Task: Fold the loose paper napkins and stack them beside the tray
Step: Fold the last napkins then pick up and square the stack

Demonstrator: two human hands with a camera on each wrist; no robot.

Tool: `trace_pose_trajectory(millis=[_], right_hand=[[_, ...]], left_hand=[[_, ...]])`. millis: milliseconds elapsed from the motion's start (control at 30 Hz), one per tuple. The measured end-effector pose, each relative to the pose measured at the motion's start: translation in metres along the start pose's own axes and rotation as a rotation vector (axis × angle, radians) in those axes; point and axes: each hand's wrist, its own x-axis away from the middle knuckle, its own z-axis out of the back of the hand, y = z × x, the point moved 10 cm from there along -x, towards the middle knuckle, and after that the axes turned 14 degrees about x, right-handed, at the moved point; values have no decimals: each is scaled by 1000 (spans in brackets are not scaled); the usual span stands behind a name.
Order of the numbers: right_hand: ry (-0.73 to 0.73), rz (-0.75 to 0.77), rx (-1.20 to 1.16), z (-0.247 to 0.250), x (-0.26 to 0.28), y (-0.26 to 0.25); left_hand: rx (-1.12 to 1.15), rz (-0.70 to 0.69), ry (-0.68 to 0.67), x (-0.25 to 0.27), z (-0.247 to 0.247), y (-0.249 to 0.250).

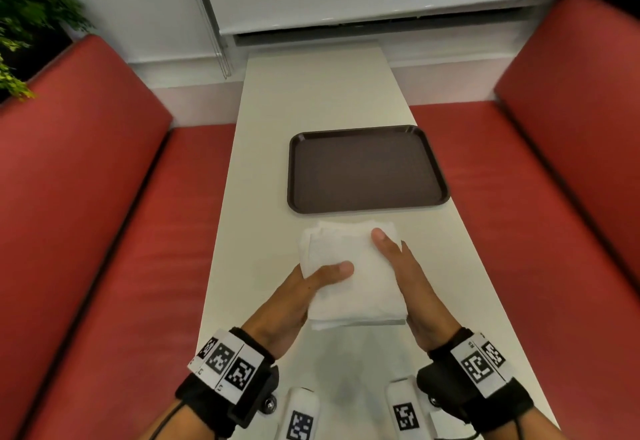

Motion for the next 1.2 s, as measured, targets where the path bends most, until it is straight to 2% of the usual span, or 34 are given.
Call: trace_pose_trajectory(millis=[100, 300, 467, 700, 833, 1000, 1033, 1100, 1167, 1200], right_hand=[[2, -26, -3, 2, 5, -3], [-84, -23, 18, -2, 10, -8], [-89, -16, 119, -15, -18, -12], [-55, -131, 47, -34, -98, -24], [-32, -136, 21, -31, -156, -40], [38, -80, -67, -13, -216, -51], [53, -68, -72, -6, -228, -50], [63, -65, -77, 6, -250, -46], [58, -85, -80, 15, -270, -39], [56, -97, -86, 18, -278, -35]], left_hand=[[18, 6, 58, -1, -2, -2], [-1, -29, 158, -11, 12, -2], [16, -28, 183, -27, 37, 20], [2, -9, 168, -66, 96, 69], [58, -74, 259, -89, 129, 105], [62, -157, 349, -117, 165, 112], [-27, -177, 368, -123, 173, 109], [-425, -195, 380, -136, 180, 99], [-965, -267, 273, -149, 169, 82], [-1108, -234, 187, -158, 165, 68]])
